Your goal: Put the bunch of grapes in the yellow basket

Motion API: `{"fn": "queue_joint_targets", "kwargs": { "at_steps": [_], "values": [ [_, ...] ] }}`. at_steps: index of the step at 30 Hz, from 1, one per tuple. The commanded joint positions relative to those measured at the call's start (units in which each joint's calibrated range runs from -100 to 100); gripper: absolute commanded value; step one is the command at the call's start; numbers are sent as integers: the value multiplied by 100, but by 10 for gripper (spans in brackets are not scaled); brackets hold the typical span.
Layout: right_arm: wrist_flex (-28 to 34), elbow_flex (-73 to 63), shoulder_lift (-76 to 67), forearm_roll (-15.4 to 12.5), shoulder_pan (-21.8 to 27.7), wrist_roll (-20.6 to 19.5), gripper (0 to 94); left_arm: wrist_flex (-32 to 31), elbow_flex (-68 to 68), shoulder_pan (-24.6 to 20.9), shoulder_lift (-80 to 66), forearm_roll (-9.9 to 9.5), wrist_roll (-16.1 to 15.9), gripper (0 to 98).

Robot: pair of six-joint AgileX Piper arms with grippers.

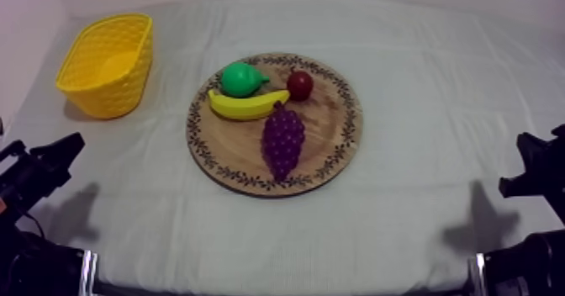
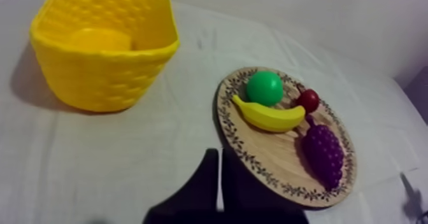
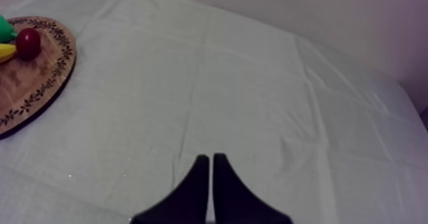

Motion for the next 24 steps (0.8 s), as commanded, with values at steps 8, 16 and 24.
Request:
{"fn": "queue_joint_targets", "kwargs": {
  "at_steps": [8, 16, 24],
  "values": [
    [0, -4, 0, 3, -2, -1, 3, 19, -1145, 230, 1736, 130, -624, 0],
    [0, -4, 0, 3, -2, -1, 3, 715, -2650, 392, 3377, 345, -687, 0],
    [0, -4, 0, 3, -2, -1, 3, 2010, -4235, 525, 4749, 529, -714, 0]
  ]
}}
